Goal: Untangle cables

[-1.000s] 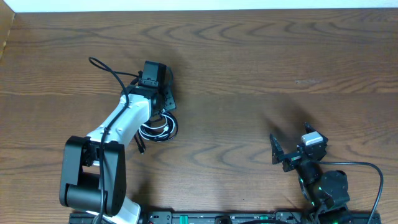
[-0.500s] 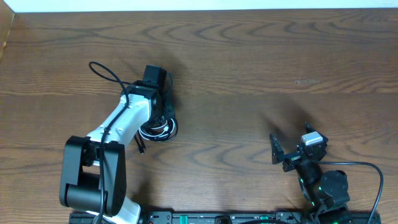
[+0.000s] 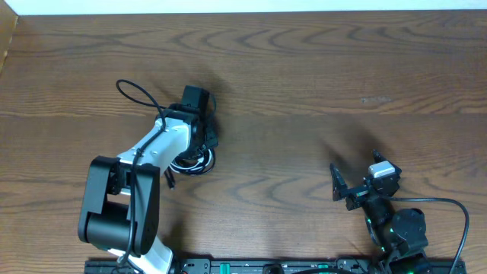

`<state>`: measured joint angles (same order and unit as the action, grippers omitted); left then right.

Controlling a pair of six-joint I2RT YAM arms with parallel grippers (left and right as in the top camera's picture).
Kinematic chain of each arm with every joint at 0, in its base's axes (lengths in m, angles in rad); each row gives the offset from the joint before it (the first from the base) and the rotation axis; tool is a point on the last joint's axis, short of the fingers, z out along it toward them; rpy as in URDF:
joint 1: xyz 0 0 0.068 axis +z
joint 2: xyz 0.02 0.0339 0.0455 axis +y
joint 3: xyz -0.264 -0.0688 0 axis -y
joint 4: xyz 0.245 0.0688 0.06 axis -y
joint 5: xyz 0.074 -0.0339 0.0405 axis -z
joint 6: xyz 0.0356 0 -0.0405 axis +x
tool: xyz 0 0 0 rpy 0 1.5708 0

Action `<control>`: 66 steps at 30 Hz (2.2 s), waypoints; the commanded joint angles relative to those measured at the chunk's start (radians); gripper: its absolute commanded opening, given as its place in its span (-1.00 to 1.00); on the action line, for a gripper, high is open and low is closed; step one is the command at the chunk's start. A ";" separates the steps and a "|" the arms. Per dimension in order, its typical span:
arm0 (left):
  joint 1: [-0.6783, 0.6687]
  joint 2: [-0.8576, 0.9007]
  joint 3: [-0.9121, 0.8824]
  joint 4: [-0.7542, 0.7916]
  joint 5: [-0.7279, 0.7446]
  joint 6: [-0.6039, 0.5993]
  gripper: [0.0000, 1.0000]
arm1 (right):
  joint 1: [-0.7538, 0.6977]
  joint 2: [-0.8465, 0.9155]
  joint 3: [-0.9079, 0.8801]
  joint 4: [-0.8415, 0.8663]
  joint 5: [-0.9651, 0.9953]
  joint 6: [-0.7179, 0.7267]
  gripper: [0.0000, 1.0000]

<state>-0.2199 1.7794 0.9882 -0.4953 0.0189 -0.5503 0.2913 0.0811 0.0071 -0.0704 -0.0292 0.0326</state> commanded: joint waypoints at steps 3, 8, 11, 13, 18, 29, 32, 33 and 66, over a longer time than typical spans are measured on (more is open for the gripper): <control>-0.001 0.016 -0.014 0.061 0.088 0.094 -0.85 | 0.004 -0.001 -0.002 -0.005 0.004 -0.015 0.99; 0.009 -0.016 0.009 0.135 0.358 0.289 -0.85 | 0.004 -0.001 -0.002 -0.005 0.004 -0.015 0.98; 0.042 -0.092 0.030 0.146 0.499 0.315 -0.85 | 0.004 -0.001 -0.002 -0.005 0.004 -0.015 0.98; 0.064 -0.145 0.029 0.161 0.593 0.346 -0.85 | 0.004 -0.001 -0.002 -0.005 0.004 -0.015 0.99; 0.125 -0.276 0.029 0.176 0.853 0.480 -0.85 | 0.004 -0.001 -0.002 -0.005 0.004 -0.015 0.99; 0.166 -0.294 0.028 0.106 0.938 0.603 -0.85 | 0.004 -0.001 -0.002 -0.005 0.004 -0.015 0.98; 0.166 -0.266 0.027 0.076 0.938 0.620 -0.85 | 0.004 -0.001 -0.002 -0.005 0.004 -0.015 0.98; 0.166 -0.257 0.027 0.064 0.937 0.640 -0.85 | 0.004 -0.001 -0.002 -0.005 0.004 -0.015 0.99; 0.166 -0.041 -0.023 0.029 0.612 0.688 0.02 | 0.004 -0.001 -0.002 -0.005 0.004 -0.015 0.98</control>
<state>-0.0597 1.7309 0.9752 -0.4656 0.6495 0.1345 0.2913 0.0811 0.0071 -0.0704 -0.0292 0.0326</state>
